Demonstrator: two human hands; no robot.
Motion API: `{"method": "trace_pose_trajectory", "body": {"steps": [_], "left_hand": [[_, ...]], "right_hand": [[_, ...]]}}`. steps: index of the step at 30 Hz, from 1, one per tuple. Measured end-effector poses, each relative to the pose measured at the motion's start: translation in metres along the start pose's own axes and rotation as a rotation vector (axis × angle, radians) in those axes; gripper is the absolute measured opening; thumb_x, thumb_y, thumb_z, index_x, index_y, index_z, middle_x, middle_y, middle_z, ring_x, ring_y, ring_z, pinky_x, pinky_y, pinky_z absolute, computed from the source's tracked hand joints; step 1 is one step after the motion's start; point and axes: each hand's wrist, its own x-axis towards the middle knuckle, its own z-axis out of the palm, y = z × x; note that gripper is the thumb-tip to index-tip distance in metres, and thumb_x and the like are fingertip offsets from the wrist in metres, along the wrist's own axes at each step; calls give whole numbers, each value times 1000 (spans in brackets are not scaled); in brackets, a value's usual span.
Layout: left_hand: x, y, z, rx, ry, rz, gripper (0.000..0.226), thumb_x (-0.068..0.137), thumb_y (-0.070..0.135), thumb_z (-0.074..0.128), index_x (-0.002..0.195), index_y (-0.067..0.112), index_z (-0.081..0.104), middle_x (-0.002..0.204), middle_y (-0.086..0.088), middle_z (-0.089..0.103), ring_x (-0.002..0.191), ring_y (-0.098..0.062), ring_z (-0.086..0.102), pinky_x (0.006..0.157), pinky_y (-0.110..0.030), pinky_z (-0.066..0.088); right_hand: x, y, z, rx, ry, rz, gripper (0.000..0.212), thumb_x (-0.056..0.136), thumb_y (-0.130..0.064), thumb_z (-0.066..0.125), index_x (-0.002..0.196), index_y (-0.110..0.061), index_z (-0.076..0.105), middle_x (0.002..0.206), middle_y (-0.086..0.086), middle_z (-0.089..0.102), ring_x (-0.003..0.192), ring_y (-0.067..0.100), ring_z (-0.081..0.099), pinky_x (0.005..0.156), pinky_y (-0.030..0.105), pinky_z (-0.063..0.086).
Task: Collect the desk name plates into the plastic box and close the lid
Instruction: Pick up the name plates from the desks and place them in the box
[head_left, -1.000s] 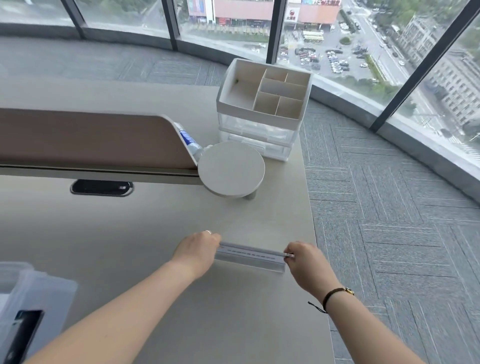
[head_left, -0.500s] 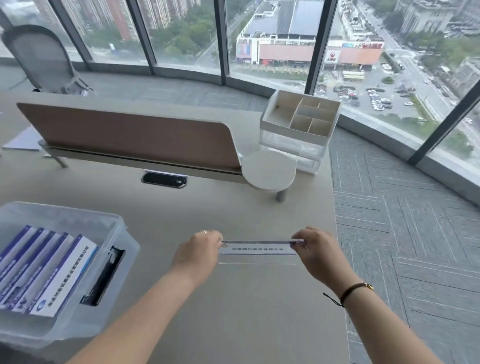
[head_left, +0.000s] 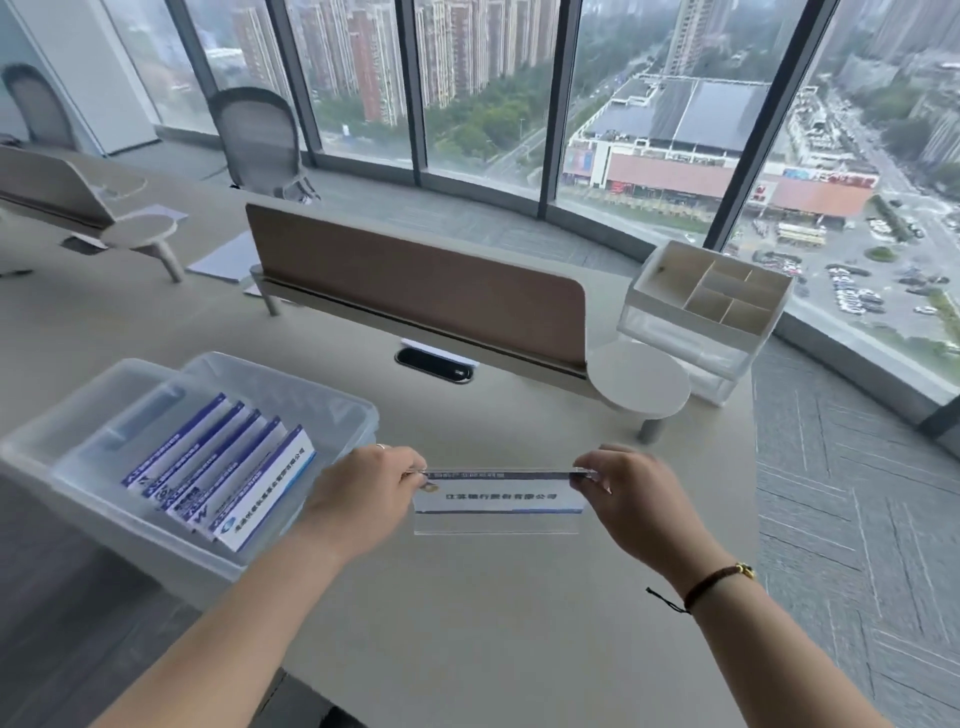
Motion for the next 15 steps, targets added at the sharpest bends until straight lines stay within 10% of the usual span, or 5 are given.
{"method": "trace_pose_trajectory", "body": {"steps": [15], "left_hand": [[-11, -189, -93, -140, 29, -127, 7, 91, 29, 66, 86, 26, 69, 68, 13, 64, 65, -3, 58, 59, -28, 51]], "right_hand": [[128, -181, 80, -180, -128, -265, 10, 91, -25, 62, 86, -18, 67, 80, -3, 61, 71, 26, 60, 61, 39, 51]]}}
